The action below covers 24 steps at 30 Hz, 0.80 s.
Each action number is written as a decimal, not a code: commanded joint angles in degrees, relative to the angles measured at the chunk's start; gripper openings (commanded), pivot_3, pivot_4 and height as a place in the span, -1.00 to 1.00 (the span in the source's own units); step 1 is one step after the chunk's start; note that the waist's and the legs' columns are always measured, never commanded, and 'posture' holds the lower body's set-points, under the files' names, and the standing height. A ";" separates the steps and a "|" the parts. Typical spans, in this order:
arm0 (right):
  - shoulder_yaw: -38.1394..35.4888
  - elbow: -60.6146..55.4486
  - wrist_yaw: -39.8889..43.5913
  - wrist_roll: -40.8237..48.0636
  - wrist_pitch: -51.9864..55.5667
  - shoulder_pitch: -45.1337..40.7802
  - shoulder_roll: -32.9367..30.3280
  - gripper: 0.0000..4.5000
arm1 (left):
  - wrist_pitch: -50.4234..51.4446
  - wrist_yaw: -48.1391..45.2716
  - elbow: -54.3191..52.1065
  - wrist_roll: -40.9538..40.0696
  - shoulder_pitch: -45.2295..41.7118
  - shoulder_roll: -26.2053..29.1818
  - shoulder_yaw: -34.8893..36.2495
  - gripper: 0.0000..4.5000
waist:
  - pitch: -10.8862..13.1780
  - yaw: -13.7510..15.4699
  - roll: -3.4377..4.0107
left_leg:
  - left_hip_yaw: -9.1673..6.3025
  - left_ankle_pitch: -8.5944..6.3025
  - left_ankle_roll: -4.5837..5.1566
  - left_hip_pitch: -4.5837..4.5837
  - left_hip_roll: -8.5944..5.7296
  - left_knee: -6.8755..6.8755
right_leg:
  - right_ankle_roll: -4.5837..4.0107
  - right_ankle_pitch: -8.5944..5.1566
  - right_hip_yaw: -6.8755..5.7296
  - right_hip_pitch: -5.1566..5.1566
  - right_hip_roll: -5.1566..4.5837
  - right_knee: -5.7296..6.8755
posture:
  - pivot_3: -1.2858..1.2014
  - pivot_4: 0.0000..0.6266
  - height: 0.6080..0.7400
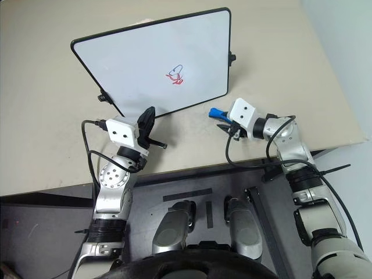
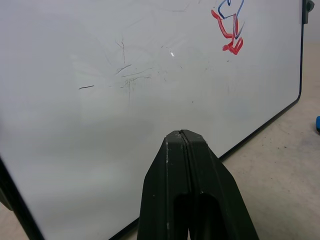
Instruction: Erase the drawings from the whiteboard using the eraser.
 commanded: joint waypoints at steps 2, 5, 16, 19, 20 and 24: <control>-0.25 -0.09 -0.55 -0.92 -0.18 0.55 -0.63 -0.14 | -1.10 -0.15 -0.72 0.00 -0.58 -0.30 -0.13 -1.00 | 0.00 0.00 0.00 | 0.00 0.00 0.00 0.00 0.00 0.00 | 0.00 0.00 0.00 0.00 0.00 0.00 | 0.03 -0.52 1.00; -0.32 -0.15 -0.24 -0.58 0.07 0.65 -0.53 -0.14 | -1.13 -0.19 -0.63 0.00 -0.63 -0.30 -0.17 -1.00 | 0.00 0.00 0.00 | 0.00 0.00 0.00 0.00 0.00 0.00 | 0.00 0.00 0.00 0.00 0.00 0.00 | 0.03 -0.52 1.00; -0.01 -0.36 0.31 -0.43 0.20 0.79 -0.31 -0.98 | -1.25 -0.12 -0.32 -0.01 -0.83 -0.19 -0.18 -1.00 | 0.00 -0.02 0.00 | 0.00 0.00 0.00 0.00 0.00 0.00 | 0.01 0.00 0.00 0.00 0.00 0.00 | 0.03 -0.52 1.00; 0.15 -0.20 0.27 -0.70 -0.18 0.78 -0.35 -0.98 | -1.31 -0.14 -0.18 0.00 -0.92 -0.19 -0.19 -1.00 | 0.00 -0.02 0.00 | 0.00 0.00 0.00 0.00 0.00 0.00 | 0.00 0.00 0.00 0.00 0.00 0.00 | 0.03 -0.52 1.00; 0.13 -0.16 0.28 -0.69 -0.28 0.78 -0.35 -0.98 | -1.31 -0.15 -0.13 0.00 -0.97 -0.20 -0.20 -1.00 | 0.00 -0.03 0.00 | 0.00 0.00 0.00 0.00 0.00 0.00 | 0.00 0.00 0.00 0.00 0.00 0.00 | 0.03 -0.52 1.00; 0.03 -0.50 -0.72 -1.40 -1.46 0.68 -0.44 -0.98 | -1.33 -0.19 0.04 0.00 -1.17 -0.24 -0.27 -1.00 | 0.00 -0.03 0.00 | 0.00 0.00 0.00 0.00 0.00 0.00 | 0.01 0.00 0.00 0.00 0.00 0.00 | 0.03 -0.52 1.00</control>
